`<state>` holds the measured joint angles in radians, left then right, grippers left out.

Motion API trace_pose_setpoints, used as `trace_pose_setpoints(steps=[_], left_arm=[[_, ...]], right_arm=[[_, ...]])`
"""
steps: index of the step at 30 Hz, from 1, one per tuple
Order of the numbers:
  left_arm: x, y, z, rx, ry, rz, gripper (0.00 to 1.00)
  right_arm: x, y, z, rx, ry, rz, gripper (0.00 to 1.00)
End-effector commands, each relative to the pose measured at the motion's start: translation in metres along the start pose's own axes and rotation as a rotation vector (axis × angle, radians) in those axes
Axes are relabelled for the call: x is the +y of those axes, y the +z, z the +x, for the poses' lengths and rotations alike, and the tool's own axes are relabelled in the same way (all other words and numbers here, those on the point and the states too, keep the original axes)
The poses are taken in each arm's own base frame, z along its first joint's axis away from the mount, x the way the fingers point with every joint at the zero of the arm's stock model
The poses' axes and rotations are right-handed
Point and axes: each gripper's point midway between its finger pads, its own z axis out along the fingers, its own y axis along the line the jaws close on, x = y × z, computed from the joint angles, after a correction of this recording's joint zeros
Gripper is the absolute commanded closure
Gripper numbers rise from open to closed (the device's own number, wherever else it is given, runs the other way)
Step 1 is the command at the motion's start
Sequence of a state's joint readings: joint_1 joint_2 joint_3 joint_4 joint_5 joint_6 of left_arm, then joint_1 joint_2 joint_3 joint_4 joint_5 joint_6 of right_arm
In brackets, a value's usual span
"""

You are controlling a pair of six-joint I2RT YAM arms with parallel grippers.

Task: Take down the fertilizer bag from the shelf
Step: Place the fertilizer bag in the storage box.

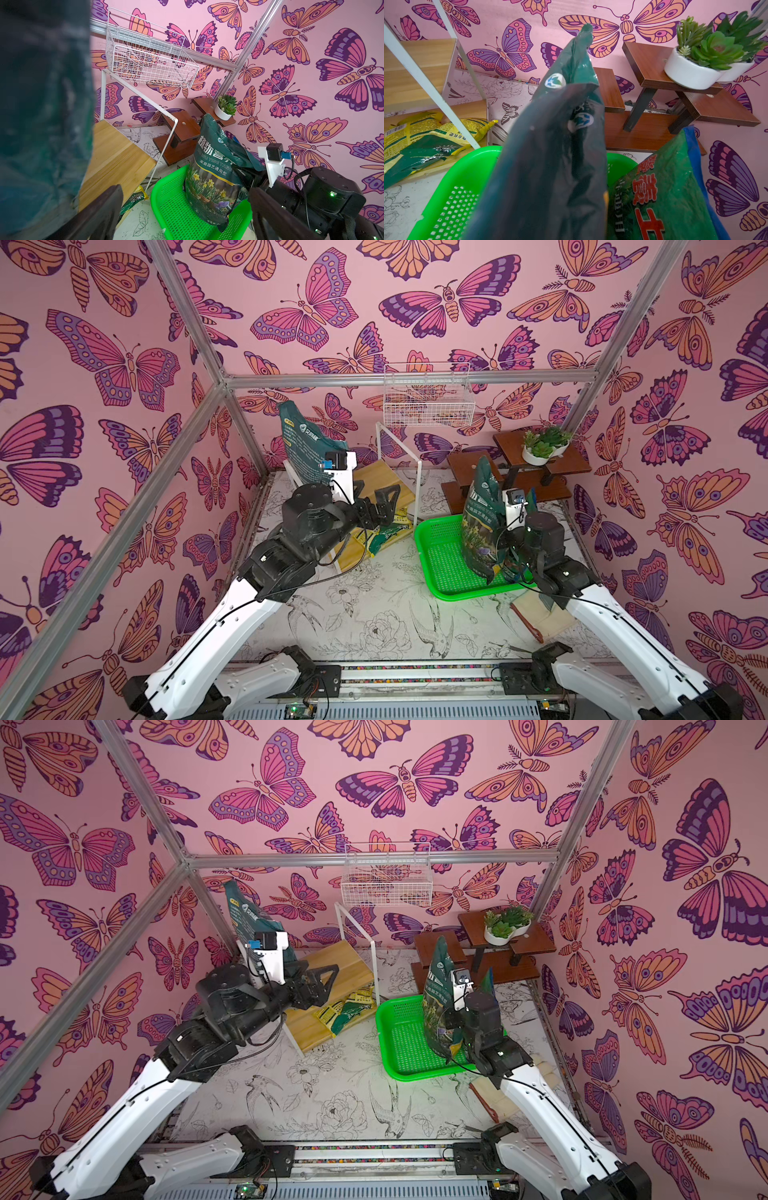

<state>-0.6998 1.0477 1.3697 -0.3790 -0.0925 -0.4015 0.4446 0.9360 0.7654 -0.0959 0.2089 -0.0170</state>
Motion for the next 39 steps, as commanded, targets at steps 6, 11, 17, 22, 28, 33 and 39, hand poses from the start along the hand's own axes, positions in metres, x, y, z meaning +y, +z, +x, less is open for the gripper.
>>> trace_pose_setpoints(steps=[6, 11, 17, 22, 28, 33, 39], left_arm=[[0.004, -0.005, -0.005, -0.040, 0.010, -0.020, 0.00], [0.005, -0.005, -0.005, -0.041, 0.009, -0.023, 0.00], [0.006, -0.004, -0.006, -0.044, 0.008, -0.030, 0.00], [0.008, -0.005, -0.005, -0.047, 0.007, -0.037, 0.00], [0.009, -0.007, -0.007, -0.053, 0.010, -0.044, 0.00], [0.009, -0.009, -0.008, -0.057, 0.011, -0.045, 0.00], [0.011, -0.011, -0.009, -0.066, 0.018, -0.058, 0.00]], right_arm=[[-0.008, -0.016, -0.024, -0.119, 0.105, 0.010, 0.83], [-0.007, -0.022, -0.026, -0.127, 0.118, -0.001, 0.36], [-0.003, -0.025, -0.032, -0.124, 0.121, -0.031, 0.24], [0.006, -0.032, -0.045, -0.141, 0.136, -0.090, 0.12], [0.013, -0.042, -0.063, -0.166, 0.141, -0.145, 0.04], [0.015, -0.048, -0.071, -0.177, 0.146, -0.164, 0.00], [0.015, -0.062, -0.094, -0.208, 0.145, -0.188, 0.01]])
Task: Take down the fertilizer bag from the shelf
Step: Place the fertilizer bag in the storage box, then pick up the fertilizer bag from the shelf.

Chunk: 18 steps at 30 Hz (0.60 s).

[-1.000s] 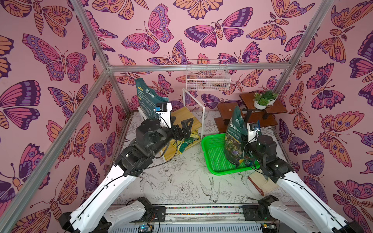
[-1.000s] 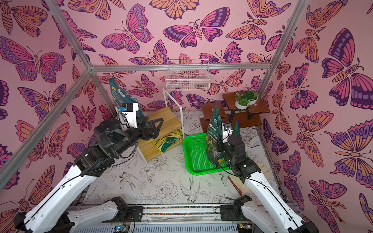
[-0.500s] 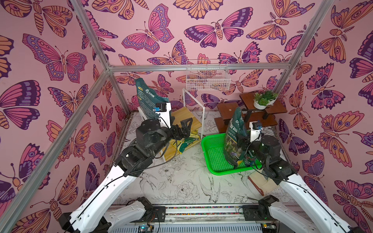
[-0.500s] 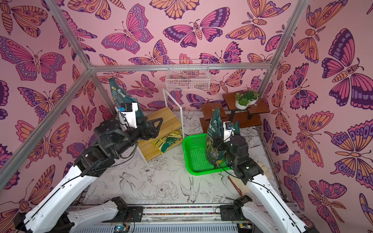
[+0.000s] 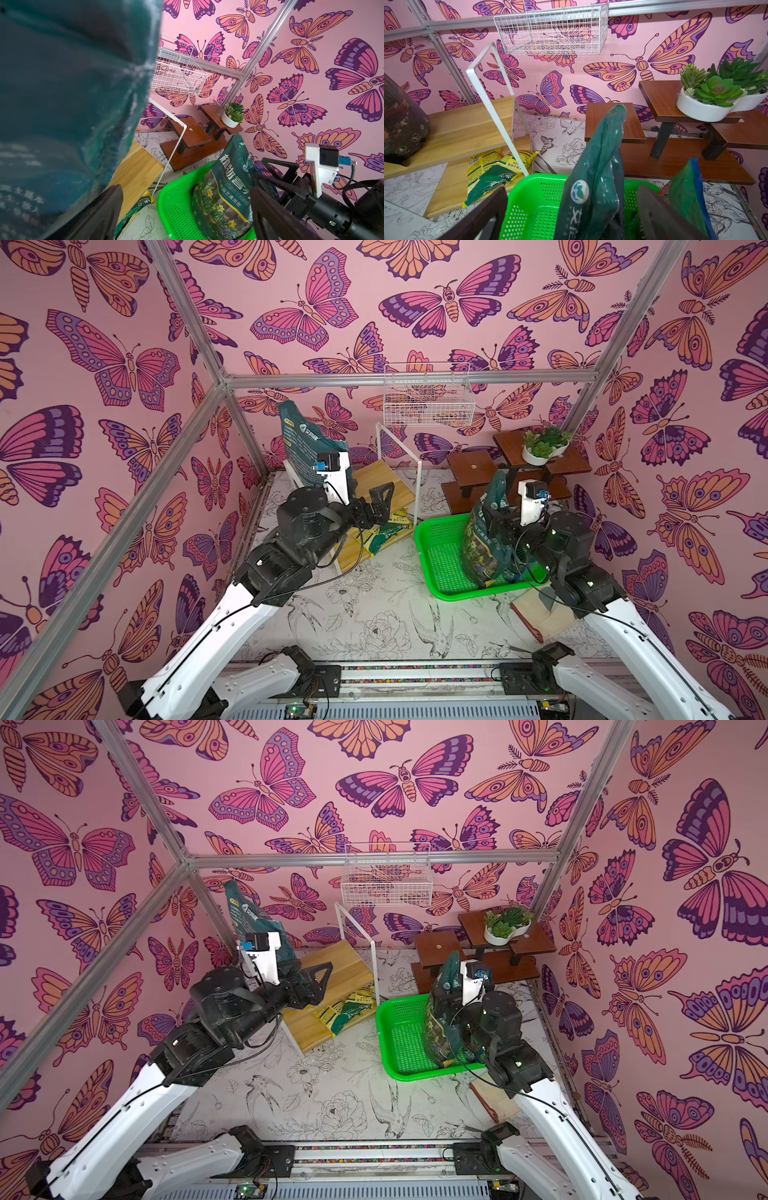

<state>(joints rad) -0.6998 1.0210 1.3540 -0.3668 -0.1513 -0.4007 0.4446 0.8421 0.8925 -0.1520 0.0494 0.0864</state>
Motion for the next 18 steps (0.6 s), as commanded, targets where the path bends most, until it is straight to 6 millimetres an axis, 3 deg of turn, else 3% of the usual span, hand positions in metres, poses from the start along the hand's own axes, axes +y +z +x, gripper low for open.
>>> trace_pose_setpoints(steps=[1, 7, 18], left_arm=[[0.003, -0.003, -0.003, -0.026, 0.022, -0.016, 0.00], [0.009, -0.011, -0.011, -0.056, 0.026, -0.046, 0.00], [0.030, -0.025, -0.031, -0.069, 0.044, -0.140, 0.00]], right_arm=[[0.006, -0.013, -0.034, -0.054, 0.018, -0.033, 0.01], [0.034, -0.009, -0.069, -0.046, 0.016, -0.169, 0.00], [0.114, 0.017, -0.114, -0.061, -0.048, -0.421, 0.00]])
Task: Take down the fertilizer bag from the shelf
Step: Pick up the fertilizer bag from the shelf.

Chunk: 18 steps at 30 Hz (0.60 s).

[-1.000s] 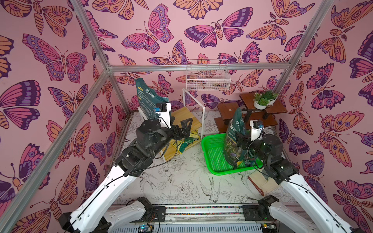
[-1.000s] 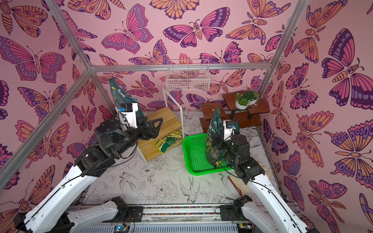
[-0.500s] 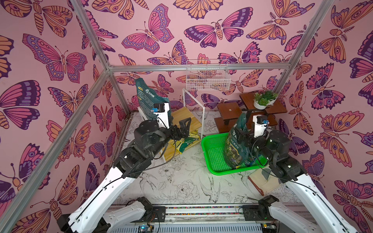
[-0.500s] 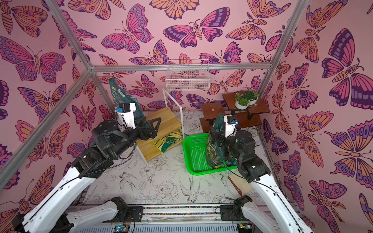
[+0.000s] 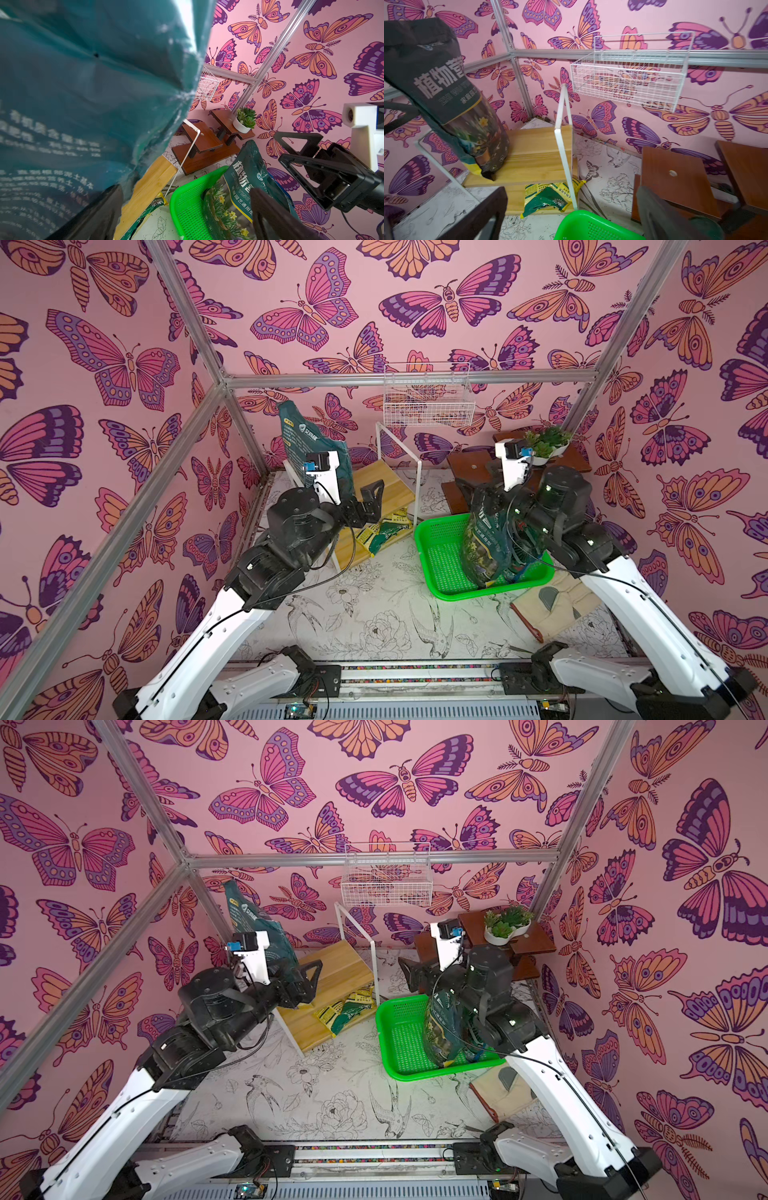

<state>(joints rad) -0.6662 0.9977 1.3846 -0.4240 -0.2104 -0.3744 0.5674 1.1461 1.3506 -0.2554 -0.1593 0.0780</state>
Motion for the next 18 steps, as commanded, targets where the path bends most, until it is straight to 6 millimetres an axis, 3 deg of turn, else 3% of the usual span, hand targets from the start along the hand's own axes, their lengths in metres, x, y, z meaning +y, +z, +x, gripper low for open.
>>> trace_pose_setpoints(steps=[1, 9, 18], left_arm=[[0.015, -0.011, -0.021, -0.044, 0.018, -0.066, 0.00], [0.072, -0.034, -0.046, -0.103, -0.028, -0.268, 0.00], [0.119, -0.059, -0.043, -0.160, -0.048, -0.453, 0.00]], right_arm=[[0.030, 0.004, -0.026, -0.039, -0.031, -0.109, 0.00], [0.094, 0.024, -0.045, -0.053, -0.122, -0.268, 0.01], [0.162, 0.047, -0.049, -0.058, -0.171, -0.458, 0.01]])
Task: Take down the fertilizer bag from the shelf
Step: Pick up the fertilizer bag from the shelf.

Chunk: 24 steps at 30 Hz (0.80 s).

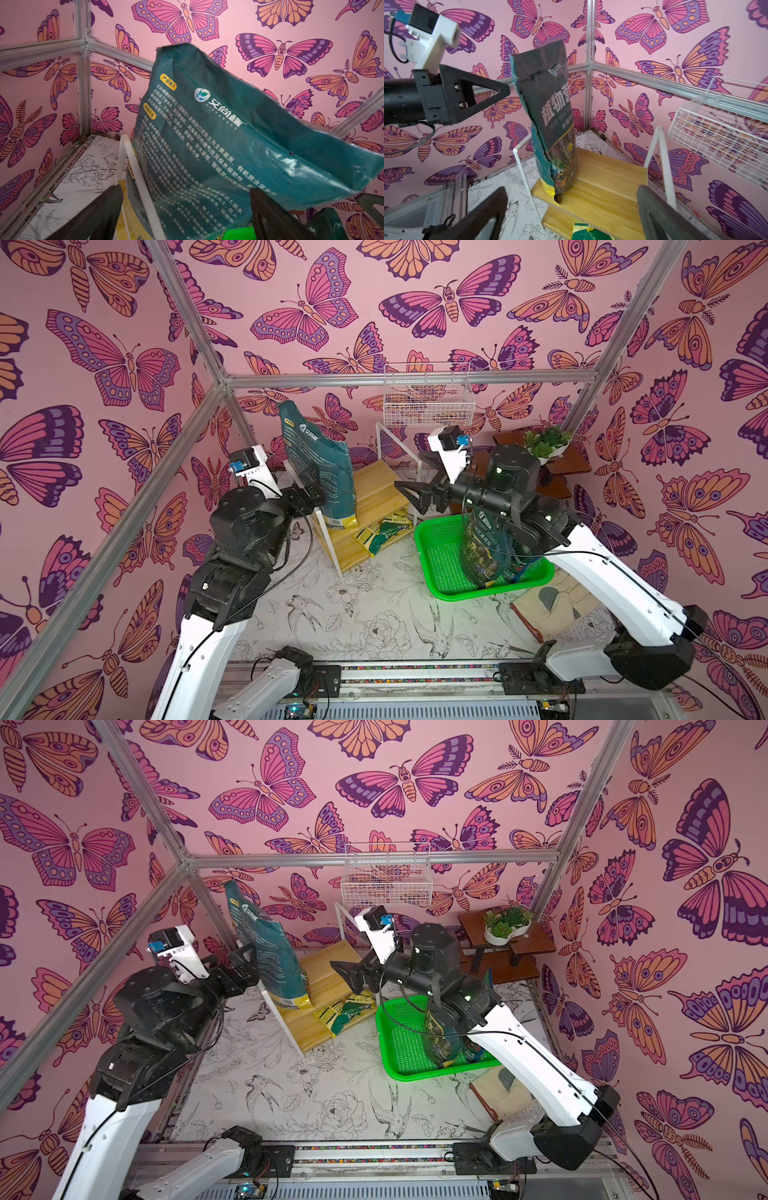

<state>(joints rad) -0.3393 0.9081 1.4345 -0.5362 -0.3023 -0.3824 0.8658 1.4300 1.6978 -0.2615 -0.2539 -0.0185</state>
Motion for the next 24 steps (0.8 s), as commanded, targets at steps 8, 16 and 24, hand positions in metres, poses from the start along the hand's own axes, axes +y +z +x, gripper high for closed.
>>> trace_pose_setpoints(steps=[8, 16, 24], left_arm=[[0.036, -0.002, 0.022, 0.012, 0.023, -0.142, 0.00], [0.038, 0.001, 0.033, 0.041, 0.034, -0.138, 0.00], [0.041, -0.001, 0.037, 0.043, 0.054, -0.141, 0.00]], right_arm=[[0.024, 0.063, -0.010, -0.025, -0.026, -0.141, 0.01], [0.035, 0.103, -0.022, -0.059, -0.024, -0.213, 0.00], [0.035, 0.126, -0.024, -0.076, -0.025, -0.224, 0.08]])
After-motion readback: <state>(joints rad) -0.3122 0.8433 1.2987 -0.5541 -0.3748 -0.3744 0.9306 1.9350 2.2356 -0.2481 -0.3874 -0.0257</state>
